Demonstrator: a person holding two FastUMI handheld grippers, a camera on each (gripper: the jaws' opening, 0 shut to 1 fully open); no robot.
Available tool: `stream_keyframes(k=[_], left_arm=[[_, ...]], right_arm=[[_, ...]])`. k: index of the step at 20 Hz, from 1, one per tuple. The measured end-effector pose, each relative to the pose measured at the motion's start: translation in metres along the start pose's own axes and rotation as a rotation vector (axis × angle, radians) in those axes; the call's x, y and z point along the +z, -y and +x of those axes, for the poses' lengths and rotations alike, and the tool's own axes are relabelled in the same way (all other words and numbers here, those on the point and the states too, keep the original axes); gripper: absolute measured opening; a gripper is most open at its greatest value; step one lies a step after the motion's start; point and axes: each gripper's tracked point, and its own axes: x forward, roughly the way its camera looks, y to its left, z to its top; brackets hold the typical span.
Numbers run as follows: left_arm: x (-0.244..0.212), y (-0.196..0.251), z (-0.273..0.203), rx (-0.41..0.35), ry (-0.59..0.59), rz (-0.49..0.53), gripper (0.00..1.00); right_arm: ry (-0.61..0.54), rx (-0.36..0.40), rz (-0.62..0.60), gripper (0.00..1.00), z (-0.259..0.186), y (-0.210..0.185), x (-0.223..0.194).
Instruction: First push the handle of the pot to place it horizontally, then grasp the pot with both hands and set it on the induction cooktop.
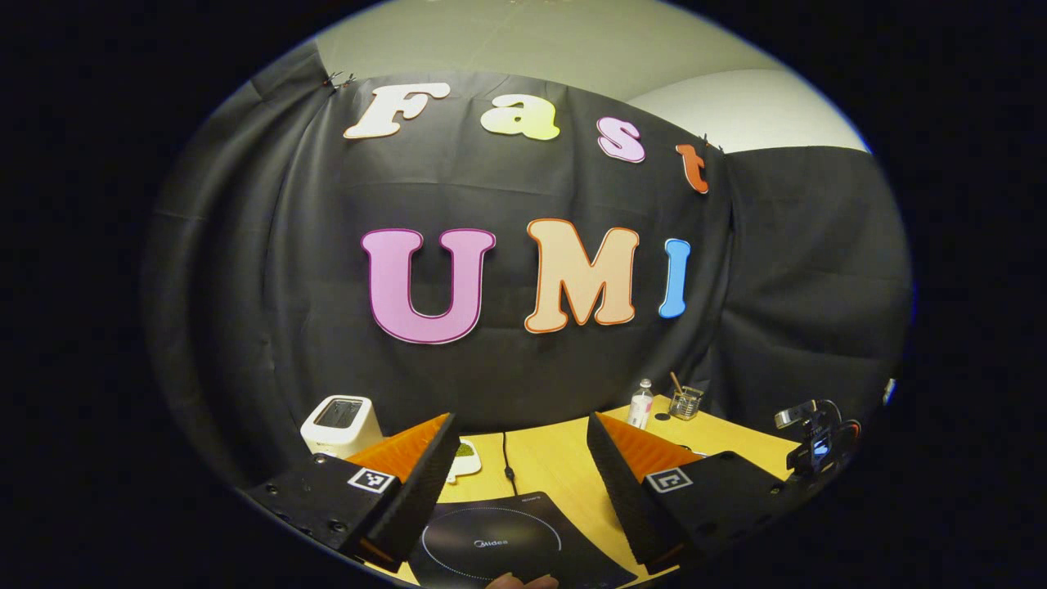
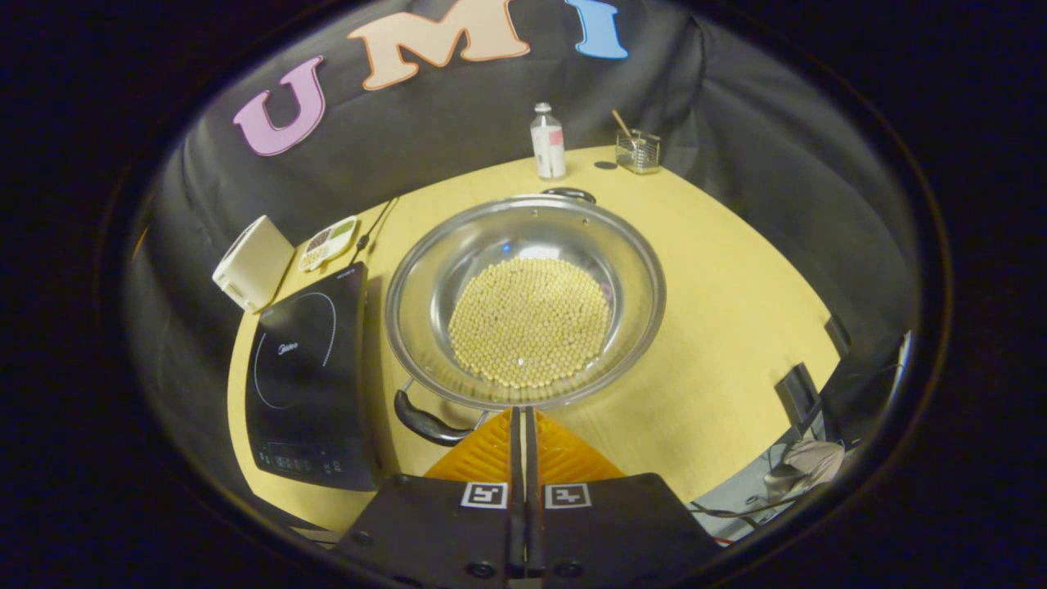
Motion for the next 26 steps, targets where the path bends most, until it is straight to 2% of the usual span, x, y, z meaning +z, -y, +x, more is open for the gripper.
stream_keyframes(k=[3, 8, 14, 16, 18, 21, 22, 26], left_arm=[[-0.007, -0.007, -0.005, 0.012, -0.014, 0.001, 0.95], [-0.011, -0.021, -0.012, 0.042, -0.026, 0.011, 0.95], [-0.018, -0.026, -0.014, 0.058, -0.045, -0.009, 0.95], [-0.018, -0.027, -0.013, 0.059, -0.043, -0.013, 0.95], [-0.022, -0.028, -0.015, 0.058, -0.050, -0.016, 0.95], [-0.027, -0.032, -0.016, 0.067, -0.059, -0.028, 0.95], [-0.028, -0.034, -0.017, 0.072, -0.062, -0.030, 0.95], [-0.031, -0.037, -0.018, 0.080, -0.075, -0.029, 0.95]], right_arm=[[-0.053, -0.010, -0.010, 0.02, 0.013, -0.006, -0.019], [-0.097, -0.016, 0.008, 0.02, 0.028, -0.019, -0.025], [-0.106, 0.020, -0.009, 0.03, 0.032, -0.046, -0.026], [-0.106, 0.036, -0.009, 0.00, 0.034, -0.057, -0.024], [-0.107, 0.050, -0.007, 0.03, 0.037, -0.068, -0.023], [-0.111, 0.071, 0.019, 0.00, 0.042, -0.082, -0.017], [-0.115, 0.077, 0.027, 0.03, 0.044, -0.085, -0.016], [-0.131, 0.099, 0.095, 0.03, 0.047, -0.100, -0.010]])
